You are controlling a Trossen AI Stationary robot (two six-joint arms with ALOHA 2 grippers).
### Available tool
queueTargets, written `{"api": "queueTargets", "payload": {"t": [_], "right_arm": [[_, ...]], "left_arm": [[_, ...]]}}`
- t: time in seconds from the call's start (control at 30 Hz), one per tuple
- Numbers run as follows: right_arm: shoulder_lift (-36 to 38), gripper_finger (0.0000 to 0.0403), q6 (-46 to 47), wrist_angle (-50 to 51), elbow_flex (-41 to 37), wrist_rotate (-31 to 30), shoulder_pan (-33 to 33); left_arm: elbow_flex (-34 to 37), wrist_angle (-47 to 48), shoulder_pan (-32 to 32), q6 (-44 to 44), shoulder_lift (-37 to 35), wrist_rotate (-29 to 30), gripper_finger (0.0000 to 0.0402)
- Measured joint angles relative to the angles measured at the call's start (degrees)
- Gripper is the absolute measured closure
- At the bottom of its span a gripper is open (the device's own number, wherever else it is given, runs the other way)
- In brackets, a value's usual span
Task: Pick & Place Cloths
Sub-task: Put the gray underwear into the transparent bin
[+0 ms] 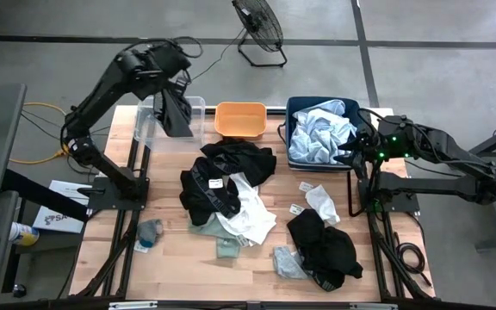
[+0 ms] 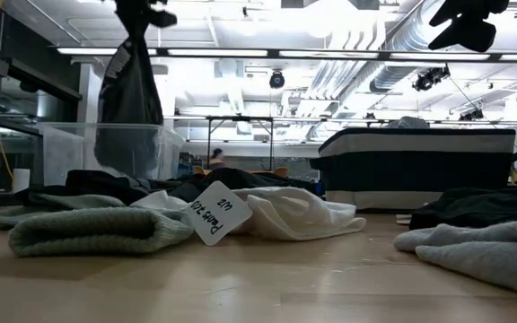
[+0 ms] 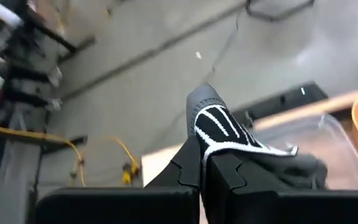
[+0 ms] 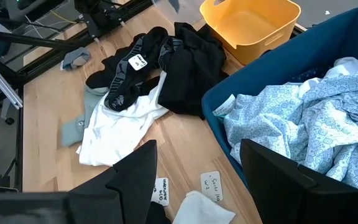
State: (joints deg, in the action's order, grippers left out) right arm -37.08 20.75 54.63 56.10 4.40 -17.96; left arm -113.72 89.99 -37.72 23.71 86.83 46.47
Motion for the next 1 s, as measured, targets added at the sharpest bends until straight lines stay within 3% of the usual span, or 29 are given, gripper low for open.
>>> {"api": "queueTargets", "payload": {"t": [0.4,0.7,1.0], "right_arm": [[0.0,0.0181,0.0,0.0,0.0,0.0,0.0],[0.0,0.0181,0.5,0.0,0.0,0.0,0.0],[0.0,0.0181,0.5,0.0,0.0,0.2,0.0]], "left_arm": [[15.4,-0.1,-8.7,2.5,0.0,-23.1,0.0401],[21.8,-4.2,-11.2,1.2,0.0,-27.9,0.0401],[23.5,-10.1,-16.8,-4.0,-0.1,-26.6,0.0401]]}}
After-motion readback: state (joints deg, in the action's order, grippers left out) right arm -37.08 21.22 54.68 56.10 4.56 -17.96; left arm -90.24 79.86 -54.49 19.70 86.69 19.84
